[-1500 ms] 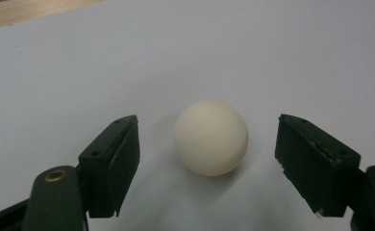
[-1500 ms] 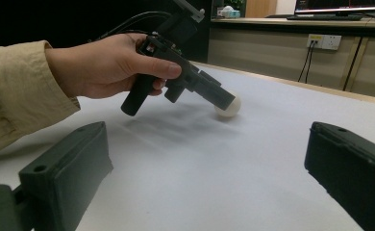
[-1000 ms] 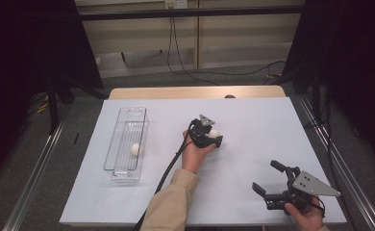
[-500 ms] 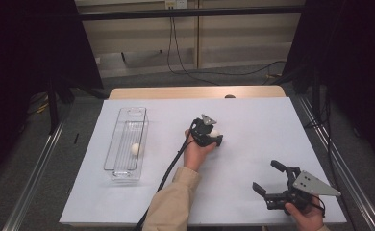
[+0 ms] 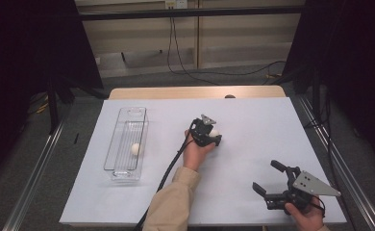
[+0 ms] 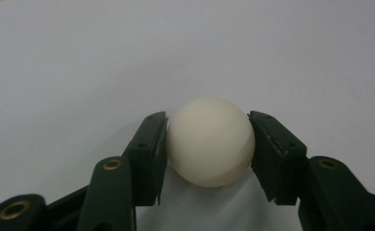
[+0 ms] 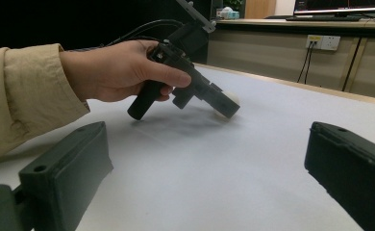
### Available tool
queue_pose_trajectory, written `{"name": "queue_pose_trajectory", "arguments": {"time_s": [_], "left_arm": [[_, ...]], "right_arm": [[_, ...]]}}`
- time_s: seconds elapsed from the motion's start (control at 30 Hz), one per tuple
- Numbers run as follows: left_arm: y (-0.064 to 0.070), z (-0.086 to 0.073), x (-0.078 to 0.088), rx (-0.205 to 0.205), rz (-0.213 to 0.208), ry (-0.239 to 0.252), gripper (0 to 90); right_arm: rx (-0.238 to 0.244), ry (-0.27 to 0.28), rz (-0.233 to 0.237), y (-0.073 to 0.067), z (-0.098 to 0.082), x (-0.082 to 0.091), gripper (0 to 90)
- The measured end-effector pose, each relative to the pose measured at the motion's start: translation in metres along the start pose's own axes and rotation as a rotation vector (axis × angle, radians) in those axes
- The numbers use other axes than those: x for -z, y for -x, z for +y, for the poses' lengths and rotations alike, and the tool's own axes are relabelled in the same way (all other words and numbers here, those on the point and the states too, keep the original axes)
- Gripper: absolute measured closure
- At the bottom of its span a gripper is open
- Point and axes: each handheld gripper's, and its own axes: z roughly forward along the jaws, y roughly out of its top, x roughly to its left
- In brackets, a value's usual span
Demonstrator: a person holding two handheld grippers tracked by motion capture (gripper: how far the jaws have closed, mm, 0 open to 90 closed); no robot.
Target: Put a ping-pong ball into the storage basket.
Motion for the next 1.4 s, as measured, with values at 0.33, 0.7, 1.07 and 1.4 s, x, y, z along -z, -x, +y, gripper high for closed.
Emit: {"name": "queue_pose_trajectory", "arguments": {"time_s": [0.33,0.7,1.07,1.4], "left_arm": [[-0.001,0.0,0.001,-0.003,0.007,-0.007,50.8],[-0.001,0.001,0.006,0.003,0.0,-0.019,50.9],[0.002,0.006,0.02,-0.005,-0.017,-0.015,51.0],[0.002,0.003,0.036,-0.014,-0.02,-0.013,51.0]], "right_arm": [[0.0,0.001,-0.001,0.0,0.0,0.0,1.5],[-0.002,0.001,-0.003,0.001,0.0,0.0,1.5],[-0.001,-0.005,-0.005,0.001,-0.001,-0.001,1.5],[0.004,-0.006,-0.016,0.002,-0.001,0.001,1.5]]}}
